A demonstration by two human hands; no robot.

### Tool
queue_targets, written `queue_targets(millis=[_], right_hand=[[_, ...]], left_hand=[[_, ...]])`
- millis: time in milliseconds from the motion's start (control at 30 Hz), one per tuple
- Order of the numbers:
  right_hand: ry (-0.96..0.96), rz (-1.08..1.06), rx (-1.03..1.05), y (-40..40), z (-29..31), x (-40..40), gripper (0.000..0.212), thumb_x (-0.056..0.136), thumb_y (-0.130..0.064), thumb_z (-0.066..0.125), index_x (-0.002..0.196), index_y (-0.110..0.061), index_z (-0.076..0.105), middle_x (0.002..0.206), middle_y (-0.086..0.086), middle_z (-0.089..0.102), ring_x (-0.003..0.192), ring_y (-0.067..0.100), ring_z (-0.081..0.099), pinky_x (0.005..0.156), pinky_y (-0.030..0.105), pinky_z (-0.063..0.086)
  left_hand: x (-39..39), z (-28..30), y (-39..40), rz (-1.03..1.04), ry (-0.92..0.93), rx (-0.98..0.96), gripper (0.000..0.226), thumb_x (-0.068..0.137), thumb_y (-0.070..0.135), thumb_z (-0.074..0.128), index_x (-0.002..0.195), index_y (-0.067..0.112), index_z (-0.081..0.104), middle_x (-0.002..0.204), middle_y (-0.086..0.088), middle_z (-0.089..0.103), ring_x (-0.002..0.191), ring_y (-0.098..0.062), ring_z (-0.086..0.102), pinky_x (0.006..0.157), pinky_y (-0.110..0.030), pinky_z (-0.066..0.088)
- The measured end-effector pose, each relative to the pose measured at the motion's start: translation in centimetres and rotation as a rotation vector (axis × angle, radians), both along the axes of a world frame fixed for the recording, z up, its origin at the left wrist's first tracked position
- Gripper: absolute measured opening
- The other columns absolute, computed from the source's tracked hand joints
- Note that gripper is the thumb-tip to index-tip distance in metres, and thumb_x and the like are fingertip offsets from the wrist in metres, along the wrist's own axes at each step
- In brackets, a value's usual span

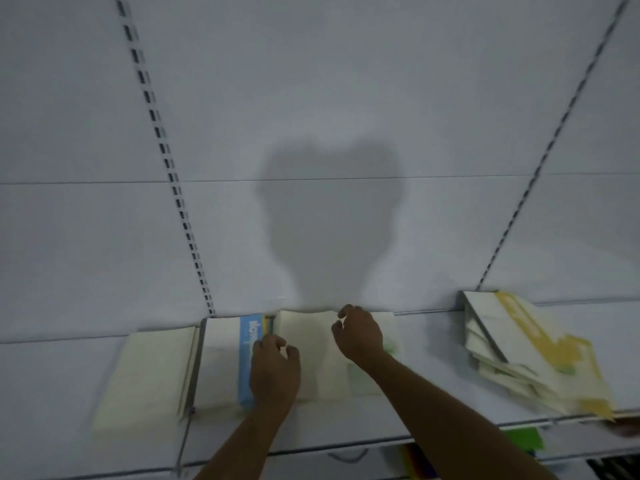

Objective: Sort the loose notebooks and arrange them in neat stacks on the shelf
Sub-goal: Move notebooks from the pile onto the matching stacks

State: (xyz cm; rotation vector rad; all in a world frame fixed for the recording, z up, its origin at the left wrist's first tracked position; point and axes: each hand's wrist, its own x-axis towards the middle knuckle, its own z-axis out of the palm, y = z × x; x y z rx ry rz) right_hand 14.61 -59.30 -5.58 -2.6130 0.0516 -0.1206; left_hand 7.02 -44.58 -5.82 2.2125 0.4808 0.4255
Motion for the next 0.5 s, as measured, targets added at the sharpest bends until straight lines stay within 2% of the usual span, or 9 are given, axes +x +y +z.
queue_targets(millis=[100,300,500], right_hand=[[-0.011,-0.127,-0.014,-7.7,0.5,0.1,0.029,0.089,-0.03,0.05,0.113,-0.018,0.059,0.113,0.003,0.062,0.105,0.021,0.057,0.085,0.028,0.044],[0.005,-0.373,-0.009,-22.5,0.5,-0.9,0.031,0.089,-0.03,0.049,0.115,-0.015,0.059,0.116,0.008,0.061,0.11,0.027,0.056,0.09,0.034,0.045],[0.055,-0.532,-0.087,-33.0,-0.6,-2.3,0.038,0.09,-0.033,0.05,0.121,-0.012,0.054,0.122,0.011,0.054,0.114,0.03,0.051,0.089,0.037,0.044]], left_hand=[[1.2,0.8,-6.4,-0.159,-0.013,-0.012,0.01,0.087,0.016,0.06,0.095,0.011,0.058,0.096,-0.007,0.057,0.089,-0.026,0.057,0.075,-0.035,0.047],[2.2,0.9,-18.2,-0.372,0.1,-0.017,0.01,0.088,0.023,0.057,0.096,0.016,0.057,0.097,-0.001,0.061,0.09,-0.02,0.059,0.074,-0.028,0.045],[2.4,-0.2,-27.7,-0.541,0.208,-0.045,0.016,0.089,0.026,0.056,0.103,0.018,0.058,0.103,0.001,0.064,0.095,-0.018,0.061,0.083,-0.031,0.051]])
